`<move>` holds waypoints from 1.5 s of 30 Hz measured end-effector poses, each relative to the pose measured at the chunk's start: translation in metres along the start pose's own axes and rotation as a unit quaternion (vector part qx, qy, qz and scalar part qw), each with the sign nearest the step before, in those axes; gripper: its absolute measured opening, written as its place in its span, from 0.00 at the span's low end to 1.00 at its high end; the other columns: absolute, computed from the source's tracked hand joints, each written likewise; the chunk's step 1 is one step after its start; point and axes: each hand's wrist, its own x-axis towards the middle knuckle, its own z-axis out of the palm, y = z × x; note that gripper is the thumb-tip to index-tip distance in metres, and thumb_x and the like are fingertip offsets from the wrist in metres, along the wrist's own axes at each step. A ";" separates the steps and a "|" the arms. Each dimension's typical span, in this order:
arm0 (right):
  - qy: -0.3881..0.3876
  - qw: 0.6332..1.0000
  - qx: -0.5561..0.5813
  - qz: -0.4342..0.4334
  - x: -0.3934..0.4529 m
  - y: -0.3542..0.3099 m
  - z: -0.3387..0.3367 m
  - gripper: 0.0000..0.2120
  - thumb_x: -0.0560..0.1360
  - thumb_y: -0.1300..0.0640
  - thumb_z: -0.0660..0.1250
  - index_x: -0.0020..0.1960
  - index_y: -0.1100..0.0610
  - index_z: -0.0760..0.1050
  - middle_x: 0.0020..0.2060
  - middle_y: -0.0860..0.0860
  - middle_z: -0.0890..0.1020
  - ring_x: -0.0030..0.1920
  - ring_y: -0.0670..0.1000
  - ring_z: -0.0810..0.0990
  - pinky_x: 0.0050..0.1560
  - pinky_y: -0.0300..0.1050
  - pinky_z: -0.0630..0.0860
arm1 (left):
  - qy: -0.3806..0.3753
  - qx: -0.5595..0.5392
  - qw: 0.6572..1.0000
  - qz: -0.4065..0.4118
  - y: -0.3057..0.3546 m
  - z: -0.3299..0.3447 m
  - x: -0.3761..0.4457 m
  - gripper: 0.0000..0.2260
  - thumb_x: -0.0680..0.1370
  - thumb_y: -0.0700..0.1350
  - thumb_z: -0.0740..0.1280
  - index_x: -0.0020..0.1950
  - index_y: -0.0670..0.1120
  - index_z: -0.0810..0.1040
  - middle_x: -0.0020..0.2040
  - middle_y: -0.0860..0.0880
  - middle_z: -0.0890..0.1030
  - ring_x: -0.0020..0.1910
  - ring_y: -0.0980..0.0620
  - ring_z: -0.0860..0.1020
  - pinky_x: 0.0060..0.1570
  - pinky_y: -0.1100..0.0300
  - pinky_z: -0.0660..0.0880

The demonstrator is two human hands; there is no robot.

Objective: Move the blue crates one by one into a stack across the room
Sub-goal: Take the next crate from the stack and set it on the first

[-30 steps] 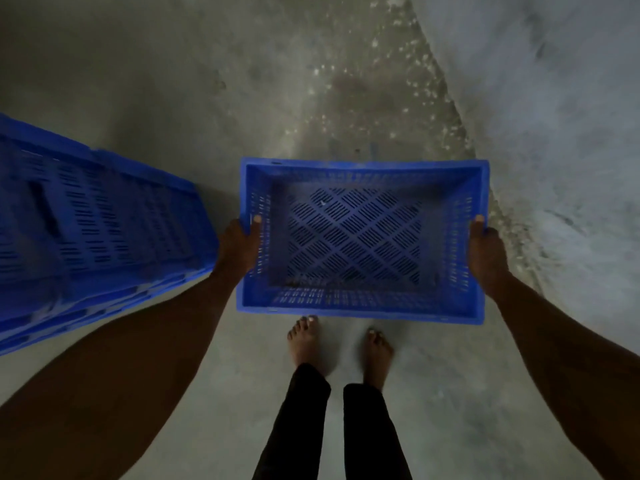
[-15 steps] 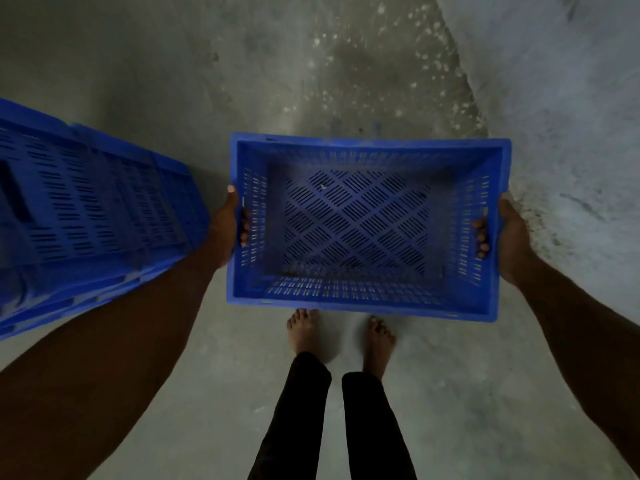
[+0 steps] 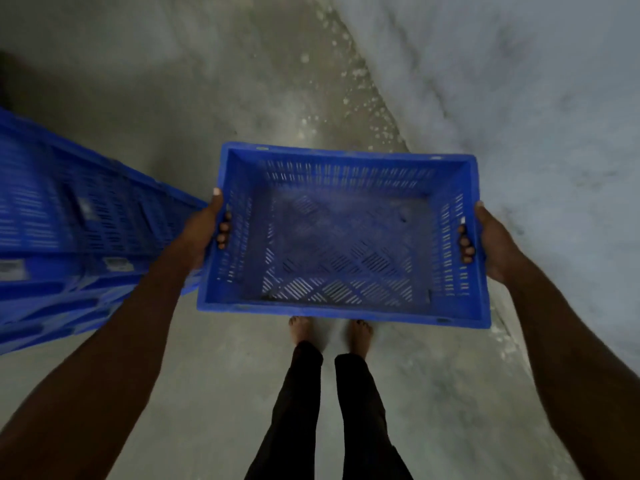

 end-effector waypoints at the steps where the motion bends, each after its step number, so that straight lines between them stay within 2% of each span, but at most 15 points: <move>1: -0.006 1.000 0.005 -0.004 -0.026 -0.010 -0.005 0.29 0.76 0.29 0.56 0.38 0.55 0.70 0.23 0.50 0.68 0.20 0.47 0.63 0.20 0.37 0.62 | -0.001 -0.002 1.000 0.006 0.014 -0.002 -0.025 0.29 0.73 0.75 0.61 0.39 0.48 0.70 0.30 0.51 0.64 0.24 0.53 0.63 0.23 0.60 0.64; 5: 0.018 0.999 0.023 -0.045 -0.118 -0.043 -0.027 0.29 0.74 0.28 0.59 0.37 0.54 0.69 0.25 0.50 0.68 0.20 0.47 0.63 0.20 0.37 0.62 | 0.014 -0.001 0.999 0.043 0.068 0.000 -0.115 0.28 0.74 0.74 0.60 0.39 0.48 0.70 0.29 0.51 0.64 0.25 0.52 0.61 0.25 0.58 0.62; 8: 0.041 0.996 0.021 -0.075 -0.183 -0.056 -0.045 0.28 0.77 0.30 0.58 0.37 0.54 0.69 0.25 0.50 0.68 0.21 0.47 0.63 0.21 0.38 0.63 | 0.028 0.010 0.997 0.075 0.090 0.005 -0.173 0.27 0.76 0.73 0.58 0.39 0.48 0.69 0.28 0.52 0.64 0.25 0.52 0.61 0.26 0.59 0.60; 14: 0.084 0.989 0.045 -0.110 -0.273 -0.051 -0.078 0.27 0.78 0.31 0.57 0.37 0.54 0.69 0.25 0.50 0.68 0.22 0.48 0.63 0.22 0.39 0.63 | 0.007 0.037 0.994 0.102 0.110 0.015 -0.234 0.27 0.78 0.72 0.56 0.40 0.48 0.69 0.29 0.51 0.64 0.24 0.53 0.60 0.25 0.59 0.61; 19: 0.154 0.978 0.081 -0.113 -0.320 -0.012 -0.096 0.28 0.76 0.29 0.58 0.39 0.55 0.70 0.27 0.50 0.68 0.25 0.49 0.63 0.26 0.43 0.62 | -0.075 0.074 0.987 0.123 0.131 0.030 -0.248 0.25 0.78 0.71 0.57 0.40 0.49 0.70 0.28 0.51 0.64 0.24 0.53 0.60 0.24 0.61 0.60; 25: 0.250 0.946 0.185 -0.090 -0.384 0.083 -0.103 0.28 0.76 0.29 0.58 0.39 0.55 0.71 0.27 0.51 0.70 0.25 0.49 0.65 0.27 0.43 0.63 | -0.165 0.191 0.955 0.158 0.150 0.074 -0.252 0.26 0.78 0.70 0.58 0.40 0.47 0.70 0.29 0.50 0.65 0.26 0.52 0.61 0.29 0.57 0.61; 30: 0.322 0.898 0.292 -0.064 -0.464 0.189 -0.095 0.27 0.77 0.30 0.57 0.38 0.54 0.69 0.27 0.50 0.69 0.23 0.48 0.65 0.21 0.41 0.64 | -0.249 0.311 0.890 0.221 0.142 0.141 -0.283 0.28 0.78 0.71 0.56 0.38 0.47 0.70 0.28 0.49 0.67 0.24 0.51 0.63 0.30 0.57 0.63; 34: 0.368 0.846 0.383 -0.039 -0.535 0.285 -0.083 0.27 0.77 0.30 0.55 0.39 0.54 0.69 0.27 0.50 0.69 0.23 0.48 0.65 0.22 0.40 0.64 | -0.316 0.384 0.827 0.261 0.106 0.204 -0.334 0.28 0.78 0.71 0.56 0.37 0.46 0.71 0.28 0.49 0.68 0.26 0.50 0.65 0.30 0.59 0.64; 39: 0.450 0.750 0.484 -0.018 -0.619 0.412 -0.057 0.27 0.77 0.30 0.56 0.40 0.54 0.67 0.26 0.50 0.67 0.23 0.49 0.63 0.23 0.40 0.62 | -0.397 0.465 0.732 0.300 0.023 0.269 -0.425 0.30 0.79 0.71 0.55 0.38 0.45 0.73 0.30 0.46 0.71 0.28 0.48 0.67 0.32 0.57 0.67; 45: 0.532 0.635 0.559 0.027 -0.733 0.571 -0.011 0.28 0.77 0.30 0.56 0.40 0.55 0.69 0.27 0.50 0.67 0.23 0.49 0.62 0.23 0.41 0.62 | -0.489 0.529 0.622 0.306 -0.127 0.312 -0.559 0.29 0.79 0.71 0.55 0.39 0.46 0.73 0.30 0.48 0.70 0.27 0.50 0.65 0.31 0.58 0.66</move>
